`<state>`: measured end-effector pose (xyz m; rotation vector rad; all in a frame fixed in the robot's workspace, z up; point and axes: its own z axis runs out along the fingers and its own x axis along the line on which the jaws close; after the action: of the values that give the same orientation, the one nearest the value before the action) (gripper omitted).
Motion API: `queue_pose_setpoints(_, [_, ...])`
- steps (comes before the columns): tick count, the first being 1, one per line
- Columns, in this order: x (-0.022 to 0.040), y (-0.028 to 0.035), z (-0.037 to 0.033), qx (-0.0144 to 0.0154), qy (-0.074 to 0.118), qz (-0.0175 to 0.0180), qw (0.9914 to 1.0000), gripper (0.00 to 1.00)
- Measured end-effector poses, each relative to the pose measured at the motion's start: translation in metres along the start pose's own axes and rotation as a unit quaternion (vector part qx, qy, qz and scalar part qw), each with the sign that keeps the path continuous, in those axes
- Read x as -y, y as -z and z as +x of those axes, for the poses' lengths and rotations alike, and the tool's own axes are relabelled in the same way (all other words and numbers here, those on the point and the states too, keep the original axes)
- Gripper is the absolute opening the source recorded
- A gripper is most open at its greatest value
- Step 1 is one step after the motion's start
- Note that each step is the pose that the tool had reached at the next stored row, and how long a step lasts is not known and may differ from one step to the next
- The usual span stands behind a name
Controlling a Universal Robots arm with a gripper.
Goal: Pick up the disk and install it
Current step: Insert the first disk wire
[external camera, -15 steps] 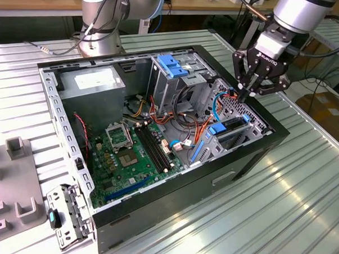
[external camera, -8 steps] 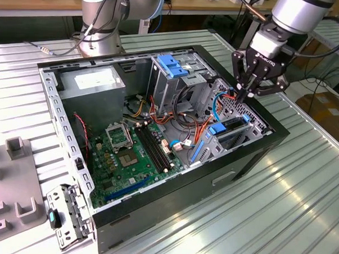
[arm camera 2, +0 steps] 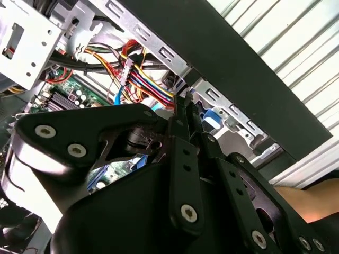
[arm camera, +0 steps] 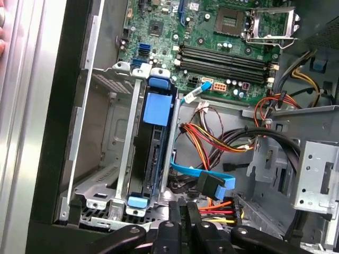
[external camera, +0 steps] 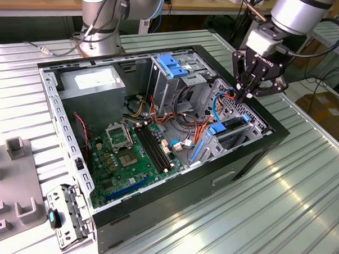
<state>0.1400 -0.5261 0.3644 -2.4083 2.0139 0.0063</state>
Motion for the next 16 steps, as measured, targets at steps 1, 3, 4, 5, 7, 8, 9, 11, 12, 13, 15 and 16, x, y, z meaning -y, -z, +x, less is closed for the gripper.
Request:
queue_pose_setpoints(1, [-0.001,-0.0001,-0.0002,-0.0001,0.0,0.0,1.0,0.17])
queue_pose_setpoints(3, [-0.0026,-0.0011,-0.0005,-0.0001,-0.011,0.0,0.99994,0.17])
queue_pose_setpoints(4, [-0.0027,-0.0016,-0.0005,-0.0001,-0.019,0.0001,0.99982,0.17])
queue_pose_setpoints(5, [-0.0028,-0.002,-0.0005,-0.0001,-0.025,0.0001,0.99969,0.17])
queue_pose_setpoints(7, [-0.0028,-0.0028,-0.0005,-0.0001,-0.037,0.0002,0.99933,0.17])
queue_pose_setpoints(8, [-0.0028,-0.0033,-0.0005,-0.0001,-0.042,0.0002,0.99912,0.17])
queue_pose_setpoints(9, [-0.003,-0.0037,-0.0005,-0.0001,-0.045,0.0002,0.999,0.17])
queue_pose_setpoints(11, [-0.0043,-0.0041,0.0001,0.0,-0.045,0.0002,0.99897,0.17])
queue_pose_setpoints(12, [-0.0056,-0.0042,0.0003,0.0,-0.045,0.0002,0.99897,0.17])
queue_pose_setpoints(13, [-0.007,-0.0042,0.0004,-0.0001,-0.045,0.0002,0.99897,0.17])
queue_pose_setpoints(15, [-0.009,-0.0046,0.0012,0.0,-0.046,0.0002,0.99896,0.17])
queue_pose_setpoints(16, [-0.01,-0.0048,0.0019,0.0,-0.046,0.0002,0.99894,0.17])
